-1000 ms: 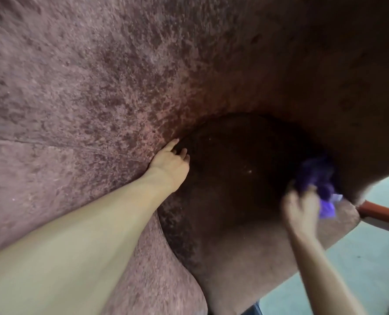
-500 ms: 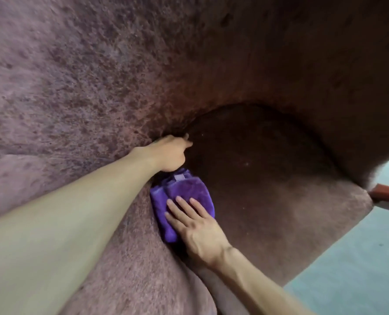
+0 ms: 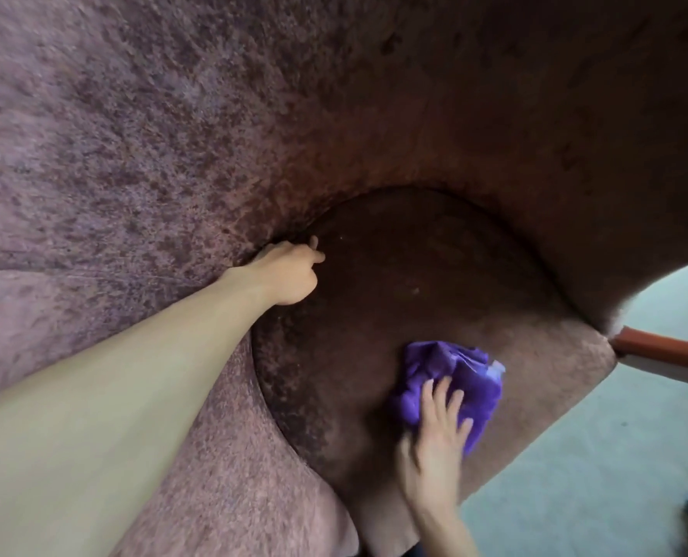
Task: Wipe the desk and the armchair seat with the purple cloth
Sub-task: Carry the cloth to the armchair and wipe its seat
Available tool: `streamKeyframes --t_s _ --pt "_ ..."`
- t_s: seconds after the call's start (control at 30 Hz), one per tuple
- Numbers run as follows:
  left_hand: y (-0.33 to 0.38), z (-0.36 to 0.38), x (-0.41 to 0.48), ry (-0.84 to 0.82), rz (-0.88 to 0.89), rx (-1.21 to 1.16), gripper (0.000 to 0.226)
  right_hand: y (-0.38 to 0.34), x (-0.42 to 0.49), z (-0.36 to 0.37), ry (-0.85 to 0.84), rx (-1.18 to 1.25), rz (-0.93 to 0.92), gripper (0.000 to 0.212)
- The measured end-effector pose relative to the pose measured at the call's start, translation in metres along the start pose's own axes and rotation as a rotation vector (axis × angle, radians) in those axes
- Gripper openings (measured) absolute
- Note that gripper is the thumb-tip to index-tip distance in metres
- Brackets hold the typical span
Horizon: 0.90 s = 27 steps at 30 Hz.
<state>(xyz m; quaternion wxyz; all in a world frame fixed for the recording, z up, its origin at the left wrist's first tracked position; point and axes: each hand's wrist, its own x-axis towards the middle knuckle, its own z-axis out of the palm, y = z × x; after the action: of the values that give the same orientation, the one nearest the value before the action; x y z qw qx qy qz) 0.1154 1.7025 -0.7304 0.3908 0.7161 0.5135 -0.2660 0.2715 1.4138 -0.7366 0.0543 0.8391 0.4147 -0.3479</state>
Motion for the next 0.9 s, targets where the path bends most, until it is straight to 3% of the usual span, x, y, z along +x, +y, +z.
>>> streamKeyframes --t_s 0.07,0.13,0.23,0.33,0.43,0.53,0.7,0.8,0.9 --pt "-0.001 0.000 0.003 -0.008 -0.019 -0.068 0.061 -0.054 0.000 0.011 -0.041 0.258 0.228 0.087" --pt "-0.002 0.001 0.005 0.007 -0.035 -0.090 0.061 -0.095 -0.004 0.026 -0.067 0.303 0.214 0.087" --pt "-0.002 0.003 0.005 0.041 -0.035 -0.088 0.061 -0.134 -0.019 0.051 -0.188 0.193 -0.189 0.093" --pt "-0.003 0.007 0.001 0.053 -0.003 -0.082 0.066 -0.113 -0.006 0.047 -0.321 -0.103 -0.611 0.083" --pt "-0.007 0.015 -0.005 0.098 0.019 -0.138 0.071 -0.068 0.023 0.018 -0.240 -0.496 -1.018 0.061" --pt "-0.010 0.021 -0.006 0.187 0.007 -0.306 0.065 -0.057 0.050 -0.008 -0.150 -0.748 -1.180 0.053" --pt "-0.010 0.011 -0.006 0.205 -0.107 -0.378 0.067 -0.010 0.090 -0.071 0.140 -0.796 -1.051 0.054" --pt "-0.001 0.007 -0.006 0.149 -0.136 -0.440 0.067 0.027 0.108 -0.109 0.156 -0.757 -0.771 0.060" --pt "0.006 0.007 -0.005 0.084 -0.179 -0.549 0.057 0.004 0.101 -0.098 0.096 -0.549 -0.440 0.065"
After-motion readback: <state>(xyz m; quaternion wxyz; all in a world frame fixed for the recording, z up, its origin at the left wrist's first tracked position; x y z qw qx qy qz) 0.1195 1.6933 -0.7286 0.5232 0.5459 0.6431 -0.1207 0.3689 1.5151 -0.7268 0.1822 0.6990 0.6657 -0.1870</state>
